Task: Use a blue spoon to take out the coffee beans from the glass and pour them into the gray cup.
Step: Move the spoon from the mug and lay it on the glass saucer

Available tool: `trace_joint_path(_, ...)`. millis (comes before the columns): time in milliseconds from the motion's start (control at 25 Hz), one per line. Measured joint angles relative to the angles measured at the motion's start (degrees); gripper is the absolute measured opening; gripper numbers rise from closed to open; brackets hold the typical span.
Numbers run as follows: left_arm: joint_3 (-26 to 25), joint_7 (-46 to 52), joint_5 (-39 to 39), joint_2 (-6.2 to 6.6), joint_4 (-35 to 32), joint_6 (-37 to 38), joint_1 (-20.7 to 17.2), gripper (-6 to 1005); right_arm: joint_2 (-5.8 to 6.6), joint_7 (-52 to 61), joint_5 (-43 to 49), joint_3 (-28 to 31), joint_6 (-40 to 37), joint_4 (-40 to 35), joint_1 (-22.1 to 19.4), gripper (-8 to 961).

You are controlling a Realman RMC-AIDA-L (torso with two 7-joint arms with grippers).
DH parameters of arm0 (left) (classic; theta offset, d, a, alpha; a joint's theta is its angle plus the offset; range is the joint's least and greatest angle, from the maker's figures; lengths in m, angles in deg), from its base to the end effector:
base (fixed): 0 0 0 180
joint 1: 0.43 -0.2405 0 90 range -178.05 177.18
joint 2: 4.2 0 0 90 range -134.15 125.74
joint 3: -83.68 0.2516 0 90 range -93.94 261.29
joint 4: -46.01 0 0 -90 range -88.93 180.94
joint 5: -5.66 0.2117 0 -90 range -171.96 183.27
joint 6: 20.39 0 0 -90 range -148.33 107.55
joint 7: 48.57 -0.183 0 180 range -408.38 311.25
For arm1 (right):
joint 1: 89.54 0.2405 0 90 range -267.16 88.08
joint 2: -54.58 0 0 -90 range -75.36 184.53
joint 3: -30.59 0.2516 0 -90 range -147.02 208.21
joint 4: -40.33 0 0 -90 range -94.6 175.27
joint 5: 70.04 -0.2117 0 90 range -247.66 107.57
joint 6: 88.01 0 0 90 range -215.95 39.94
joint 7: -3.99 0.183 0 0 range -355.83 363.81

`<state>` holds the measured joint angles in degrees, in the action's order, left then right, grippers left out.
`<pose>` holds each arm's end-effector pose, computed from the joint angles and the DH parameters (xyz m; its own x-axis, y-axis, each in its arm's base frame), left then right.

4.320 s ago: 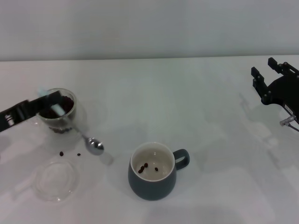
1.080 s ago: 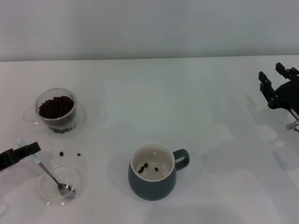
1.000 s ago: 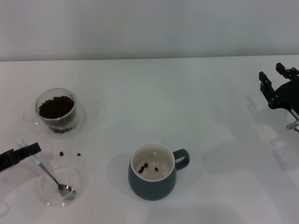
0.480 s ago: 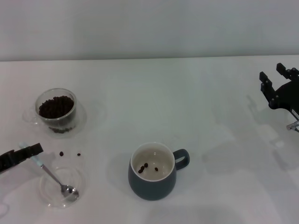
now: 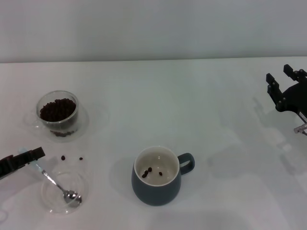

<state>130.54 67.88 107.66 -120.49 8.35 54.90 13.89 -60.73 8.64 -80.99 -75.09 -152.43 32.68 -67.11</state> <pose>-0.3467 0.3075 -0.0058 0.1073 0.7603 0.6407 0.9786 -0.1944 0.0668 0.3472 0.3601 -0.0024 0.8797 0.0203 -0.4752 -0.4555 -0.2514 -0.8540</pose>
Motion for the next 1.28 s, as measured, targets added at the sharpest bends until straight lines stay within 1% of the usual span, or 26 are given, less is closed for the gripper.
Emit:
trace_joint_path(40,0.0,0.0,0.0,0.00,0.0,0.0,0.0,246,0.00,0.0,0.0,0.0,0.0,0.0,0.0,464)
trace_joint_path(400,0.1,0.0,-0.3,0.01,0.1,0.1,0.0,434,0.00,0.0,0.0,0.0,0.0,0.0,0.0,464)
trace_joint_path(600,0.0,0.0,-0.4,0.01,0.0,0.2,0.1,499,0.00,0.0,0.0,0.0,0.0,0.0,-0.1,464)
trace_joint_path(840,-0.1,0.1,-0.8,0.01,0.0,1.0,0.0,552,0.00,0.0,0.0,0.0,0.0,0.1,-0.1,464)
trace_joint_path(1280,-1.6,0.7,-1.2,0.09,-0.1,2.3,-0.9,559,0.00,0.0,0.0,0.1,0.0,0.1,-0.2,464)
